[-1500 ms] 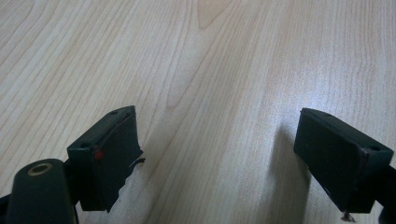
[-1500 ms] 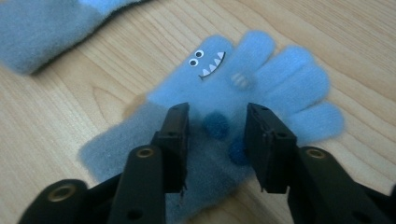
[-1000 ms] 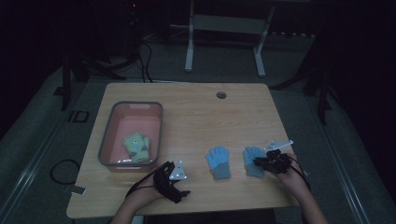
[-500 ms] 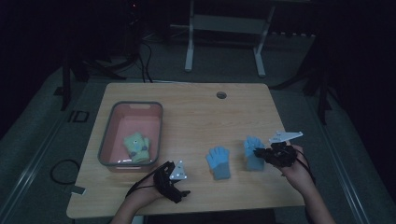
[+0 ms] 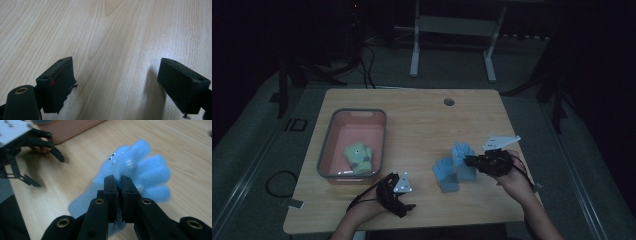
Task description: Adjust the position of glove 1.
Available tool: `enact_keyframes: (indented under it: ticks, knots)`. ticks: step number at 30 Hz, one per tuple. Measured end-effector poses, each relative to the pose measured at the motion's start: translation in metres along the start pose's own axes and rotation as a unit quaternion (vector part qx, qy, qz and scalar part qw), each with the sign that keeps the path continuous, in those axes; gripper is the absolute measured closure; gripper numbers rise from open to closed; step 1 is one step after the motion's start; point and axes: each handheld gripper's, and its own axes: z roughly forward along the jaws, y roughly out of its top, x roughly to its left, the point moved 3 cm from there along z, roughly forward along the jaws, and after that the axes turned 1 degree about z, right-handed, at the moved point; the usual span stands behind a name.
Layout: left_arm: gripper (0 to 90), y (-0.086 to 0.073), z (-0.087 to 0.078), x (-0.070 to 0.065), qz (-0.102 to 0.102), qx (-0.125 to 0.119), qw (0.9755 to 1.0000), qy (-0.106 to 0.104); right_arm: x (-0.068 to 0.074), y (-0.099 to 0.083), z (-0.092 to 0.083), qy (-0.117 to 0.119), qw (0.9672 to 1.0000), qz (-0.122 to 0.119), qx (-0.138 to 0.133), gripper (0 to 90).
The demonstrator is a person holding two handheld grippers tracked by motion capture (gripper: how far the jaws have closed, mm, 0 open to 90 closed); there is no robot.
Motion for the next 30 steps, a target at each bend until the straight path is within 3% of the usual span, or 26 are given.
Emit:
enact_keyframes:
  ticks: [4, 10, 21, 30]
  knots:
    - [14.5, 0.000, 0.000, 0.000, 0.001, 0.000, 1.0000, 0.000, 0.011, 0.006, 0.017, 0.017, 0.9997, -0.014, 0.010, 84.5]
    - [14.5, 0.000, 0.000, 0.000, 0.003, 0.002, 1.0000, 0.000, 0.016, 0.003, 0.038, 0.043, 0.9982, -0.024, 0.035, 84.4]
    - [14.5, 0.001, 0.000, 0.000, 0.001, 0.002, 1.0000, 0.000, 0.006, -0.018, 0.074, 0.067, 0.9942, -0.012, 0.083, 83.7]
    - [14.5, 0.001, 0.000, 0.000, -0.001, 0.001, 1.0000, 0.000, 0.000, -0.031, 0.094, 0.062, 0.9924, -0.008, 0.106, 77.6]
